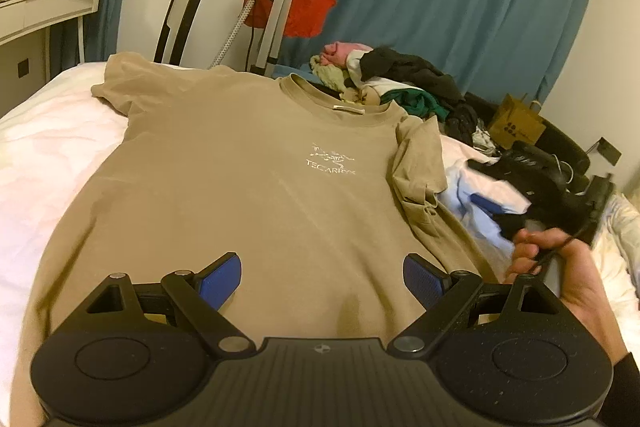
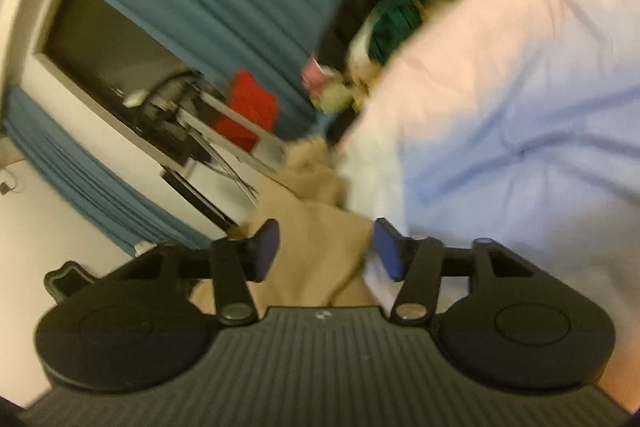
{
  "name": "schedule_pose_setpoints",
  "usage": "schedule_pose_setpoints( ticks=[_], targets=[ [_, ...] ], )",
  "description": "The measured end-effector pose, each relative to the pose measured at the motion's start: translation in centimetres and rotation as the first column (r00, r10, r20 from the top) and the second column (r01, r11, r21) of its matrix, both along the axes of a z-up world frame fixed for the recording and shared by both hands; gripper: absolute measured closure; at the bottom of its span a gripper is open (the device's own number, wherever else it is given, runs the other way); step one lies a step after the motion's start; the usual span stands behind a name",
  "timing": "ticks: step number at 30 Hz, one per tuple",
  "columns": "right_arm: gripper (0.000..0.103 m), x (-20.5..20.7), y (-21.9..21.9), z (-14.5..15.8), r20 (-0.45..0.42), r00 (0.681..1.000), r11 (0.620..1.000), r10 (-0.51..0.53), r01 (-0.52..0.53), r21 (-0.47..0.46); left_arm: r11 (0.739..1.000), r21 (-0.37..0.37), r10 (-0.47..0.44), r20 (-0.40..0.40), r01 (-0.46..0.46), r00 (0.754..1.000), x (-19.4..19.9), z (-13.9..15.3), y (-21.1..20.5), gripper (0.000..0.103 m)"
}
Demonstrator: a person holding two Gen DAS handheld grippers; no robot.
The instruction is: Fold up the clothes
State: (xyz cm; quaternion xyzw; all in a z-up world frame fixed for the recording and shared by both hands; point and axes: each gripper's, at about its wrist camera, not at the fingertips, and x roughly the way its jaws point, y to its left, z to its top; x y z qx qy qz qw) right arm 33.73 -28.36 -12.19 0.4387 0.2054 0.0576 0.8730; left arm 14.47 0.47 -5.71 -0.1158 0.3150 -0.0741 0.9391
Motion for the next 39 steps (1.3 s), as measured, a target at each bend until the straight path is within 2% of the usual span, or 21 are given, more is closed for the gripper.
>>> schedule_pose_setpoints(
  ticks=[1,3,5,6,7,8,10,13,15,19,21,23,24,25,26,27,30,32,35,37,39],
  targets=[
    [0.050,0.8,0.0,-0.8,-0.027,1.000,1.000,0.012,-0.011,0.017,1.000,-0.004,-0.004,-0.008,0.004,1.000,0.3,-0.2,-0.1,0.013],
    [0.050,3.0,1.1,-1.7,-0.027,0.997,0.998,0.067,-0.067,0.015,1.000,-0.007,-0.015,-0.009,0.014,1.000,0.8,-0.6,-0.2,0.014],
    [0.051,5.0,1.5,-2.4,-0.063,0.995,0.997,0.075,-0.077,-0.032,1.000,0.001,-0.017,0.003,0.017,1.000,1.2,-0.8,-0.2,0.014],
    [0.065,5.7,1.8,-2.3,-0.085,0.994,0.996,0.071,-0.076,-0.047,1.000,-0.013,-0.014,-0.003,0.014,1.000,1.4,-0.8,0.0,0.014],
    [0.074,6.4,2.0,-2.3,-0.107,0.992,0.995,0.067,-0.074,-0.063,1.000,-0.028,-0.011,-0.009,0.011,1.000,1.5,-0.9,0.2,0.014],
    [0.090,6.7,2.1,-1.8,-0.113,0.991,0.994,0.065,-0.074,-0.081,0.999,-0.042,-0.008,-0.015,0.008,1.000,1.7,-1.0,0.3,0.014],
    [0.094,6.4,1.9,0.2,-0.078,0.996,0.983,0.051,-0.064,-0.172,0.998,-0.070,-0.003,-0.026,0.001,1.000,2.0,-1.1,0.7,0.014],
    [0.095,5.8,0.4,3.9,-0.031,1.000,0.947,-0.002,-0.008,-0.322,0.997,-0.079,-0.006,-0.024,0.004,1.000,2.2,-1.2,0.9,0.014],
    [0.095,6.4,-1.8,6.0,-0.023,0.998,0.922,-0.058,0.045,-0.385,0.997,-0.081,-0.011,-0.018,0.010,1.000,2.3,-1.2,0.9,0.014],
    [0.094,8.1,-5.9,8.1,-0.059,0.980,0.806,-0.193,0.124,-0.578,0.997,-0.072,-0.027,-0.002,0.027,1.000,2.4,-1.2,0.5,0.014],
    [0.092,8.2,-7.7,7.8,-0.105,0.969,0.806,-0.225,0.125,-0.579,0.998,-0.061,-0.033,0.006,0.033,0.999,2.4,-1.1,0.3,0.014],
    [0.088,7.1,-8.8,7.2,-0.140,0.965,0.832,-0.221,0.112,-0.544,0.998,-0.050,-0.036,0.014,0.037,0.999,2.4,-1.0,0.1,0.014],
    [0.079,6.0,-8.9,6.9,-0.141,0.967,0.842,-0.212,0.107,-0.528,0.998,-0.045,-0.038,0.018,0.039,0.999,2.4,-1.0,0.0,0.014],
    [0.069,4.9,-8.8,6.6,-0.141,0.969,0.852,-0.202,0.103,-0.513,0.998,-0.039,-0.040,0.023,0.041,0.999,2.4,-0.9,-0.1,0.014],
    [0.041,3.5,-8.7,6.5,-0.133,0.973,0.861,-0.189,0.098,-0.499,0.999,-0.032,-0.043,0.029,0.044,0.999,2.2,-0.8,-0.1,0.014],
    [0.021,1.8,-8.2,6.3,-0.112,0.978,0.869,-0.178,0.103,-0.484,0.999,-0.026,-0.046,0.035,0.047,0.998,2.0,-0.7,-0.2,0.014],
    [0.020,-3.1,-6.4,5.4,-0.049,0.989,0.896,-0.136,0.102,-0.431,0.998,-0.019,-0.055,0.041,0.056,0.998,1.2,-0.3,-0.1,0.014],
    [0.021,-4.6,-5.7,4.0,-0.053,0.993,0.933,-0.110,0.085,-0.351,0.998,-0.022,-0.060,0.046,0.061,0.997,0.5,0.1,0.0,0.014],
    [0.021,-5.3,-5.7,0.4,-0.145,0.981,0.977,-0.126,0.097,-0.191,0.998,-0.011,-0.059,0.061,0.060,0.996,-0.6,0.6,0.4,0.014],
    [0.033,-4.8,-6.0,-2.1,-0.185,0.975,0.989,-0.123,0.105,-0.103,0.999,0.005,-0.053,0.072,0.053,0.996,-1.2,0.7,0.5,0.013],
    [0.041,-4.4,-6.1,-3.2,-0.162,0.977,0.988,-0.135,0.121,-0.095,0.999,0.017,-0.040,0.066,0.039,0.997,-1.1,0.5,0.7,0.013]
  ],
)
